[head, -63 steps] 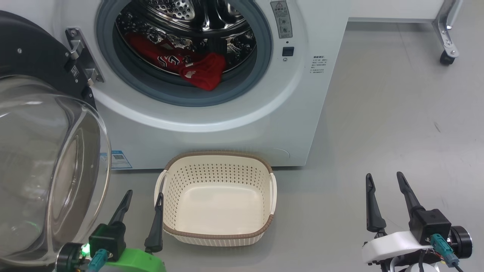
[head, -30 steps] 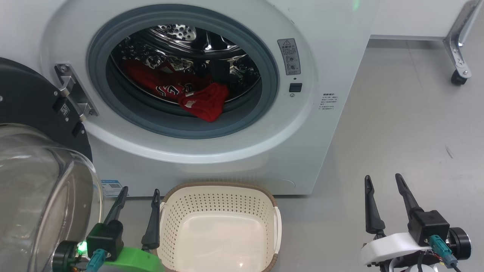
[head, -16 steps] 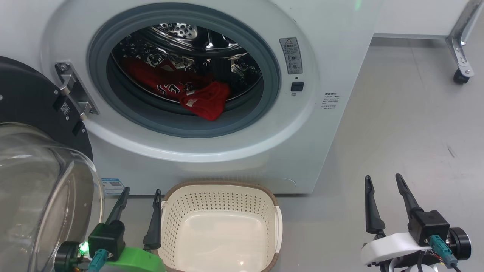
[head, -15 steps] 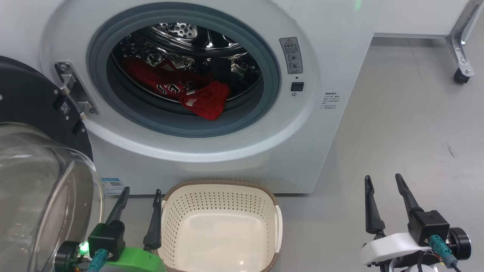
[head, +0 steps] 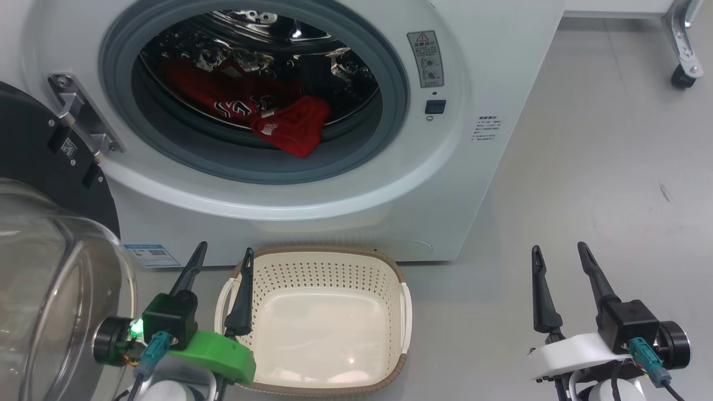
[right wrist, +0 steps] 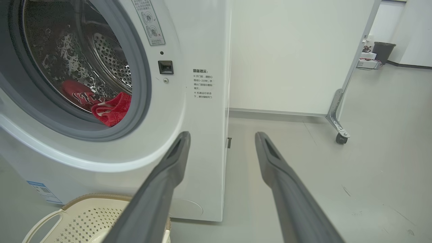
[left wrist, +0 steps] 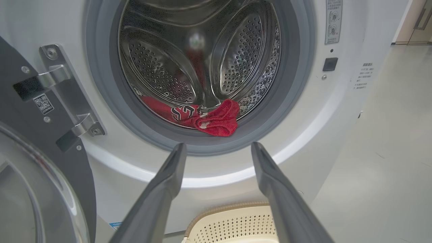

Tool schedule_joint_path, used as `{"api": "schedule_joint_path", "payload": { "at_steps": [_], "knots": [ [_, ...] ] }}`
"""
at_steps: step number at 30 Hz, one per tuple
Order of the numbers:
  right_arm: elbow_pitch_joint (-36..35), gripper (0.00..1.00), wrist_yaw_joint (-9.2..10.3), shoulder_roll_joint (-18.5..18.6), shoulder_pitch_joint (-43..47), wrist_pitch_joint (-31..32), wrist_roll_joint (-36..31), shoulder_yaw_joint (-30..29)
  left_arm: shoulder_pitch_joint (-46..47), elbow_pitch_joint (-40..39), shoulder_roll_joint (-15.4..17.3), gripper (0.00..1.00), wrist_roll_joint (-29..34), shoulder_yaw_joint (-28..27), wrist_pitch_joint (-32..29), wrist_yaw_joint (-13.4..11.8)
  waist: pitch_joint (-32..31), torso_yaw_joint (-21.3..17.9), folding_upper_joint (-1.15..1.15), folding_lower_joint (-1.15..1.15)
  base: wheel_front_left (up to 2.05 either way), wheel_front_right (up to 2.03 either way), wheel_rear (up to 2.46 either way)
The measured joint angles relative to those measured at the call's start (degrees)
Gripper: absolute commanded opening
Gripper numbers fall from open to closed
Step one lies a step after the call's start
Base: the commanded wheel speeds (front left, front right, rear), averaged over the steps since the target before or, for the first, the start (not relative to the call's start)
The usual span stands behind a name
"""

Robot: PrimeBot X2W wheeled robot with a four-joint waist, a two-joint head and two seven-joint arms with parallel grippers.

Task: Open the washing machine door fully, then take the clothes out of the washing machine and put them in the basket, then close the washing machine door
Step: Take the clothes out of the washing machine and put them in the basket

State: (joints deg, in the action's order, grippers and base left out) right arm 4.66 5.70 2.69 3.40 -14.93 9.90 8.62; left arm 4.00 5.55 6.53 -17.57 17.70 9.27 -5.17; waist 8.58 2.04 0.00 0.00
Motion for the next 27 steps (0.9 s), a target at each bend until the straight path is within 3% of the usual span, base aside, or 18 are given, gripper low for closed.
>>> {"api": "schedule_joint_path", "payload": {
  "at_steps": [10, 27],
  "knots": [
    [-0.9, 1.00, -0.15, 0.0, -3.0, 0.0, -1.0, 1.2, 8.8, 4.0, -0.6, 1.00, -1.1, 2.0, -4.6, 3.5, 5.1, -1.5, 0.00, 0.00, 0.00, 0.00, 0.00],
    [-1.4, 1.00, -0.60, 0.0, -9.0, 0.0, -0.9, 4.4, 28.4, 15.0, 2.6, 1.00, -5.5, 0.5, -21.8, 9.1, 14.1, -6.5, 0.00, 0.01, 0.00, 0.00, 0.00]
  ]
}}
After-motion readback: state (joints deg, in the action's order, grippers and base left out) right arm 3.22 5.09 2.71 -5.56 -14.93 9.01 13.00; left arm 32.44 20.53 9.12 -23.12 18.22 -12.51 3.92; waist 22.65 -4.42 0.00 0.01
